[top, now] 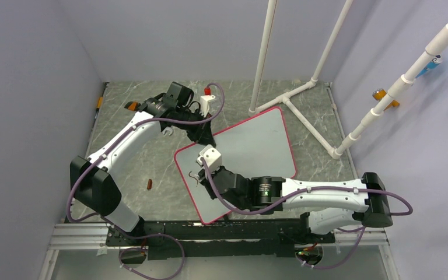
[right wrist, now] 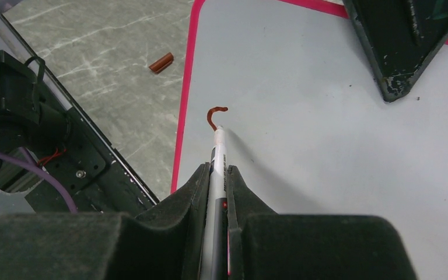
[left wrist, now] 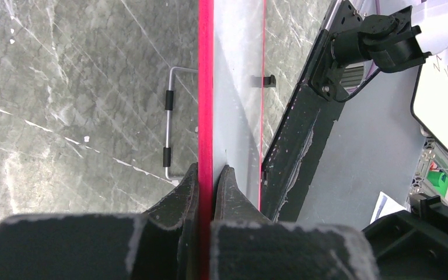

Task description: Write a sentence on the whiteboard

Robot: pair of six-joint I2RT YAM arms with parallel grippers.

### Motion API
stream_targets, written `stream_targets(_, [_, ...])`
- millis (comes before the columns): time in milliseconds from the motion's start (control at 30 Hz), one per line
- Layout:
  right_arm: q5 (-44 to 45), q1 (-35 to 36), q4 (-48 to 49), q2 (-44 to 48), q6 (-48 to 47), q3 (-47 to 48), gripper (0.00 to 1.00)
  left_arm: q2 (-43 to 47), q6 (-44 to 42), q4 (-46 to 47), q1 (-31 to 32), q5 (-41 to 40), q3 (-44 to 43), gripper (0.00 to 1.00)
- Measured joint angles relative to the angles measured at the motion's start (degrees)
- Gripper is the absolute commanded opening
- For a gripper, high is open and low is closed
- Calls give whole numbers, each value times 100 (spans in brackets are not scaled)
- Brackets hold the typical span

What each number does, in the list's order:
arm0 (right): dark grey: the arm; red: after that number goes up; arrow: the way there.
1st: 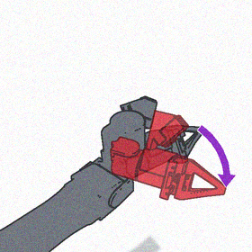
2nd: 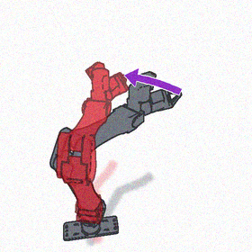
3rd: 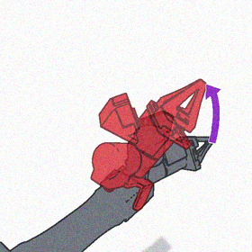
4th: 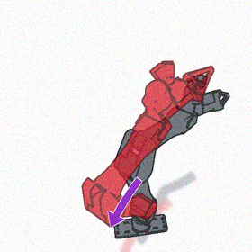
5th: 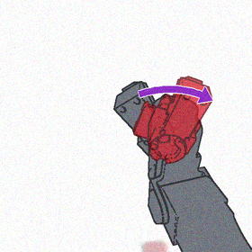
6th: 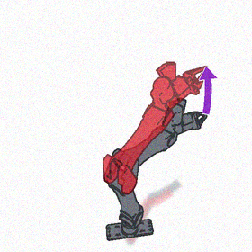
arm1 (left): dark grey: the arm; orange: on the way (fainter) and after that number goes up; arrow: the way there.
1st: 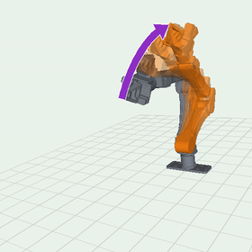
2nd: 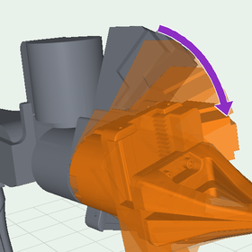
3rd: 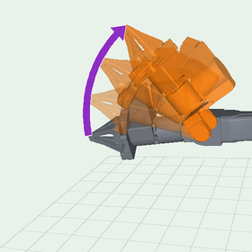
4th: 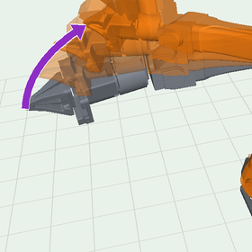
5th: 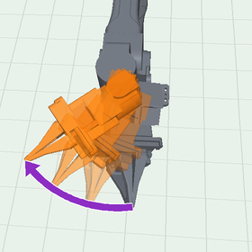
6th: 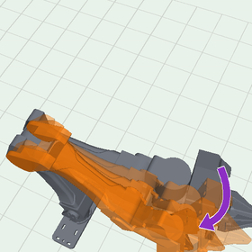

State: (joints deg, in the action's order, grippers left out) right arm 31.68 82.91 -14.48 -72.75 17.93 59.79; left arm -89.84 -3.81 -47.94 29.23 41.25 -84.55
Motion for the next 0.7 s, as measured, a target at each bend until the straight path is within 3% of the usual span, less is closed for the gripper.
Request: stream_targets(700, [944,57,-81,-363,262,107,0,26,4,9,0,-46,22,0])
